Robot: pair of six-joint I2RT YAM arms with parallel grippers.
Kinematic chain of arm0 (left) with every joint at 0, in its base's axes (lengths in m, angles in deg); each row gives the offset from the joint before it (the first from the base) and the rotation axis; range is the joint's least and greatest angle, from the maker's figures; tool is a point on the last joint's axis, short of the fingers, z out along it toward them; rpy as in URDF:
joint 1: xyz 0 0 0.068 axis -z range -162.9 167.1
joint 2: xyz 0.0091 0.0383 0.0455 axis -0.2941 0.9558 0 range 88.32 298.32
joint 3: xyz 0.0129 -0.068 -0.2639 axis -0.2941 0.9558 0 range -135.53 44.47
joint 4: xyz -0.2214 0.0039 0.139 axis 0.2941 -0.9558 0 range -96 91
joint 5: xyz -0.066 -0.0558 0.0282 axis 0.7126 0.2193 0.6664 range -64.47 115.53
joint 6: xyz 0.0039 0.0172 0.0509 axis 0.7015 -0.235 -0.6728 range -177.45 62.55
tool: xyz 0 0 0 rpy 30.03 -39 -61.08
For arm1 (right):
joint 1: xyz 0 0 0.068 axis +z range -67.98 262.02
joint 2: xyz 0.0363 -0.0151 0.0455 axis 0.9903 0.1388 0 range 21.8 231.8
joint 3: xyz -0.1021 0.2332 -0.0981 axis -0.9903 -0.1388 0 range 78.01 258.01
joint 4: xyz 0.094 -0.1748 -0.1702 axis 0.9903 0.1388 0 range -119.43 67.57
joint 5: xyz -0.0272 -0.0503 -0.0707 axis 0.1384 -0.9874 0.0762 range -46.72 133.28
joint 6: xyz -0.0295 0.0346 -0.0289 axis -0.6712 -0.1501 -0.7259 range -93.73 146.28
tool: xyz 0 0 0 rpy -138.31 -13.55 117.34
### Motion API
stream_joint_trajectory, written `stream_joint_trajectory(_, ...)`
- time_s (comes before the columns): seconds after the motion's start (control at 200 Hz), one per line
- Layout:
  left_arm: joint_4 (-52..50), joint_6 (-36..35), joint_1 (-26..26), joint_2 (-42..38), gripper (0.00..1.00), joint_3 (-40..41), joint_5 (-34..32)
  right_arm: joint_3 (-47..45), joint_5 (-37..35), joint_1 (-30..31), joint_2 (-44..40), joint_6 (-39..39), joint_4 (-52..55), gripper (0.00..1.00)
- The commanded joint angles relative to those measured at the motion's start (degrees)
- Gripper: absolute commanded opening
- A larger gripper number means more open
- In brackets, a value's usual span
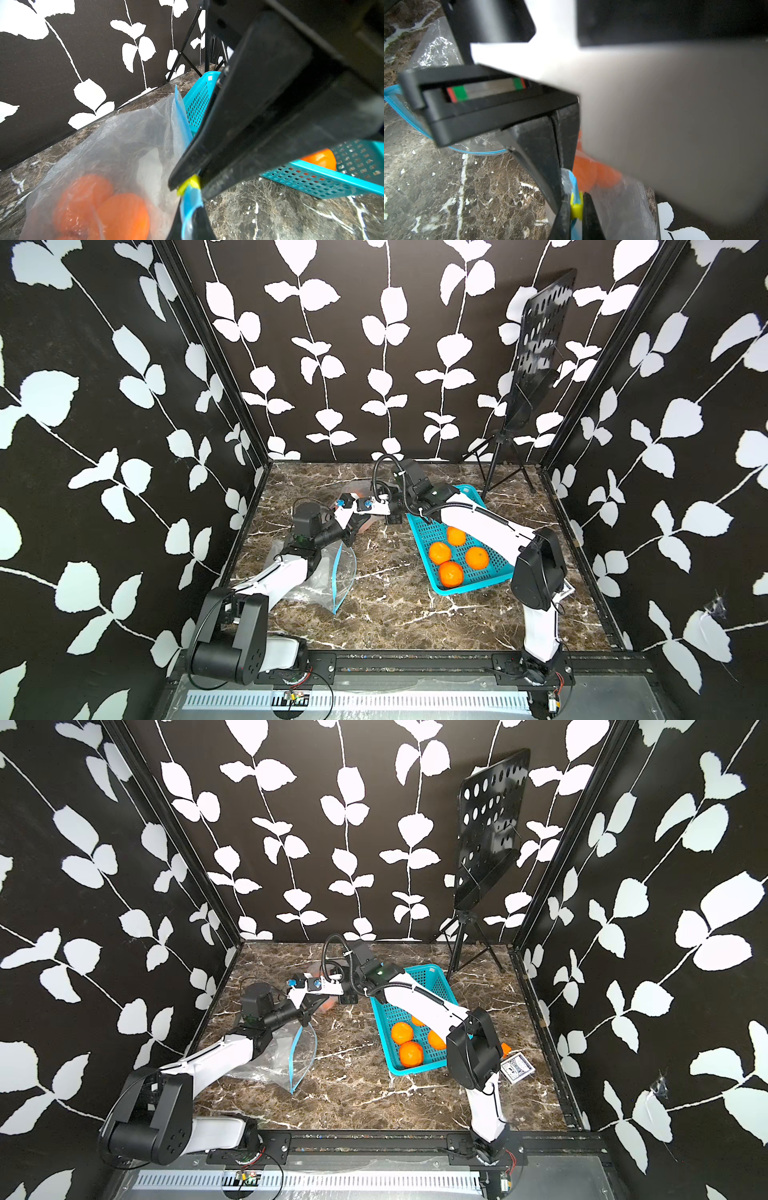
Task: Open the zip-top bag and take out the orange
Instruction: Unzip the zipper on the zipper food storage bag.
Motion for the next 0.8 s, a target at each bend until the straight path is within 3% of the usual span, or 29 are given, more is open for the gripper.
stream_joint_trajectory(0.0,2.9,1.0,-1.0,-3.1,0.00,0.2,0.3,0.4,-5.4,-1.5,0.9,-0.8,4.2,0.00)
stream_joint_trajectory(0.19,4.8,2.5,-1.4,-1.3,0.00,0.0,0.9,1.3,-7.1,0.1,1.1,-1.6,5.3,0.00)
stream_joint_trajectory(0.33,16.7,11.4,-5.5,-2.3,0.00,4.3,1.9,0.2,-9.5,-1.5,1.4,-1.0,4.6,0.00)
stream_joint_trajectory(0.495,12.4,11.9,-7.2,-5.0,0.00,3.6,1.7,-0.4,-11.5,-3.3,1.7,-0.6,3.3,0.00)
stream_joint_trajectory(0.685,10.1,13.4,-8.2,-9.5,0.00,5.8,-8.6,-1.4,-15.0,-5.3,1.9,1.4,0.0,0.00)
stream_joint_trajectory(0.796,8.2,15.1,-8.9,-11.0,0.00,5.8,-11.2,-2.9,-17.0,-7.6,1.7,4.1,-3.8,0.00)
